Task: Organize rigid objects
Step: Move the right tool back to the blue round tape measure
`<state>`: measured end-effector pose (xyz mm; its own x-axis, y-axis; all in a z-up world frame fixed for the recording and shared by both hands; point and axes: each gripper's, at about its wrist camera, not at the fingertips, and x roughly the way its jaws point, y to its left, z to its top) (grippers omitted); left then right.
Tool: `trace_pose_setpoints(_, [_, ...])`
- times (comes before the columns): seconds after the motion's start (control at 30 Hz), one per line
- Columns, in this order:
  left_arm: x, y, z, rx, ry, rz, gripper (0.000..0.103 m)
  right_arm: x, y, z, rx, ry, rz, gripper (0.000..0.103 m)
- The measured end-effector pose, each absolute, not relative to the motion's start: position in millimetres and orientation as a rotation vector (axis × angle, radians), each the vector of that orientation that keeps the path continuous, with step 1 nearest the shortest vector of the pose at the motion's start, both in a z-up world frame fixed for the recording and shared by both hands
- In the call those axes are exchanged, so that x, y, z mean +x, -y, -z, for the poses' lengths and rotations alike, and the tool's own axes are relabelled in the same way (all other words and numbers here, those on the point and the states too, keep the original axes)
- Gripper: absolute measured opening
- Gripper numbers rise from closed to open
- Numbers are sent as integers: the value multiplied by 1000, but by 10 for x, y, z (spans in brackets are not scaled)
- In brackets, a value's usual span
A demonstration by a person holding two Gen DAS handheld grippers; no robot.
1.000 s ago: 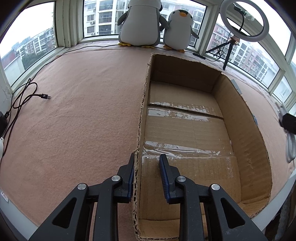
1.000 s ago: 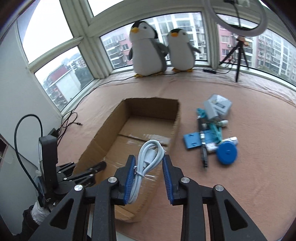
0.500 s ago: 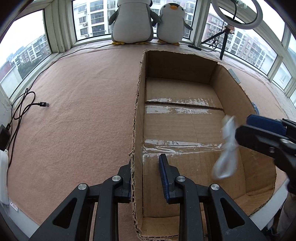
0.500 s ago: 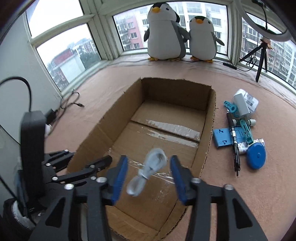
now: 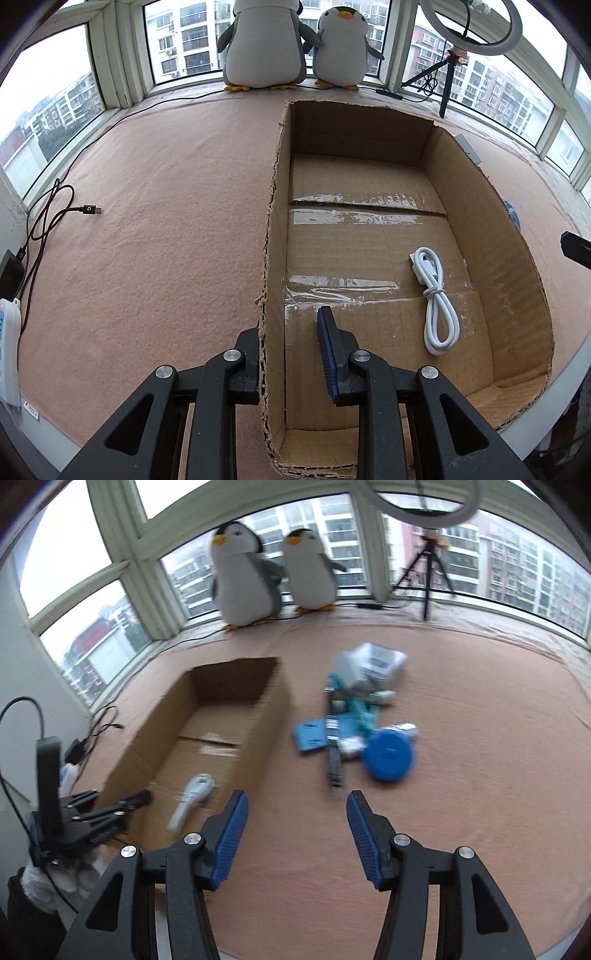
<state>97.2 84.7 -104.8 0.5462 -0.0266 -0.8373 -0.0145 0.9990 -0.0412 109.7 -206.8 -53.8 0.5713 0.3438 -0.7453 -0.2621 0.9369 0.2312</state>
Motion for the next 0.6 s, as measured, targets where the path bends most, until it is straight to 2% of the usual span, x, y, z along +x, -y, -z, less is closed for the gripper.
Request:
trace_pose_setpoints(0.3, [956,-851,1051,-55,-989,-1,25,1385,2718,703,98,-886,-216,52])
trace_pose_setpoints(0.4, [947,-853,1053,-60,-986,-2,25,1517,2795,749,142,-925,-225,62])
trace_pose_setpoints(0.6, [942,-880,1049,-69,-984,1,25,1675,2662,825,78,-944,-229,69])
